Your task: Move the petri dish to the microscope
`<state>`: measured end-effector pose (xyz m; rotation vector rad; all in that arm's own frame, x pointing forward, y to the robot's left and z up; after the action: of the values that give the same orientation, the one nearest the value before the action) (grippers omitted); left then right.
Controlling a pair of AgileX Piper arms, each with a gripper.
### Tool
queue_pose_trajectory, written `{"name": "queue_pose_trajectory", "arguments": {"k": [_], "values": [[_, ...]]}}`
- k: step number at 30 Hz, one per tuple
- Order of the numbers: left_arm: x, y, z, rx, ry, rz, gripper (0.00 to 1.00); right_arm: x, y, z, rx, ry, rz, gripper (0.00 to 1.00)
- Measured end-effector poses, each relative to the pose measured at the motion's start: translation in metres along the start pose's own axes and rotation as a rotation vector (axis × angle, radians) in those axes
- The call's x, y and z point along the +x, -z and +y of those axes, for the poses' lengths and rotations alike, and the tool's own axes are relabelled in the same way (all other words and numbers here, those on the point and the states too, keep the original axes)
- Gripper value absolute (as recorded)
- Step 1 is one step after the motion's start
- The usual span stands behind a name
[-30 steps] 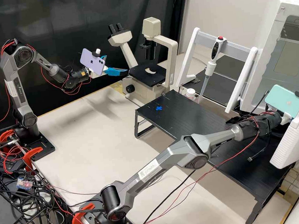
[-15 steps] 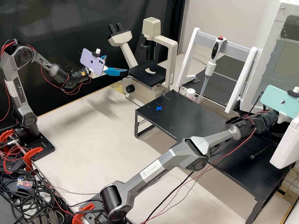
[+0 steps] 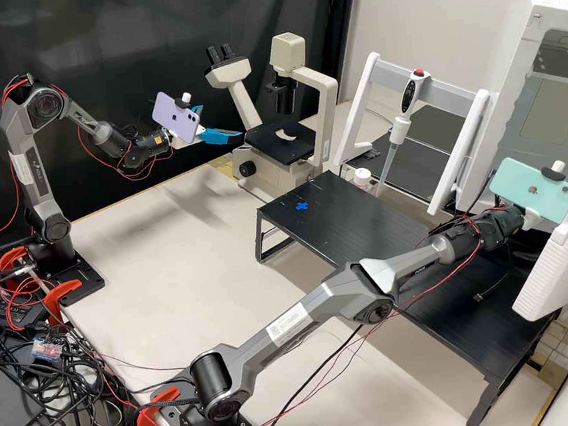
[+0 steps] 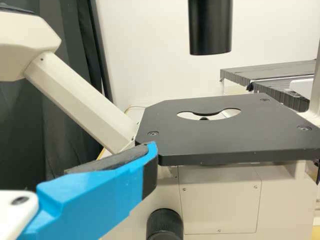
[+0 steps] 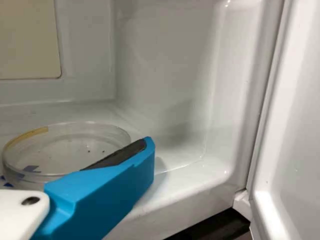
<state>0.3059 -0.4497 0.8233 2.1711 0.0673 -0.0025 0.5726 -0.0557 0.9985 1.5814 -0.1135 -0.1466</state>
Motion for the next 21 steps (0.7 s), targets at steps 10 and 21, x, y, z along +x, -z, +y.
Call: {"name": "queue_pose_trajectory", "arguments": {"k": [10, 21], "values": [[0.0000, 0.0000, 0.0000, 0.000, 0.000, 0.000, 1.00, 0.0001, 0.0011, 0.0001, 0.002, 0.009, 0.002, 0.00], [0.0000, 0.0000, 0.0000, 0.000, 0.000, 0.000, 1.00, -0.0009, 0.0010, 0.0030, 0.023, 0.005, 0.018, 0.00]]}}
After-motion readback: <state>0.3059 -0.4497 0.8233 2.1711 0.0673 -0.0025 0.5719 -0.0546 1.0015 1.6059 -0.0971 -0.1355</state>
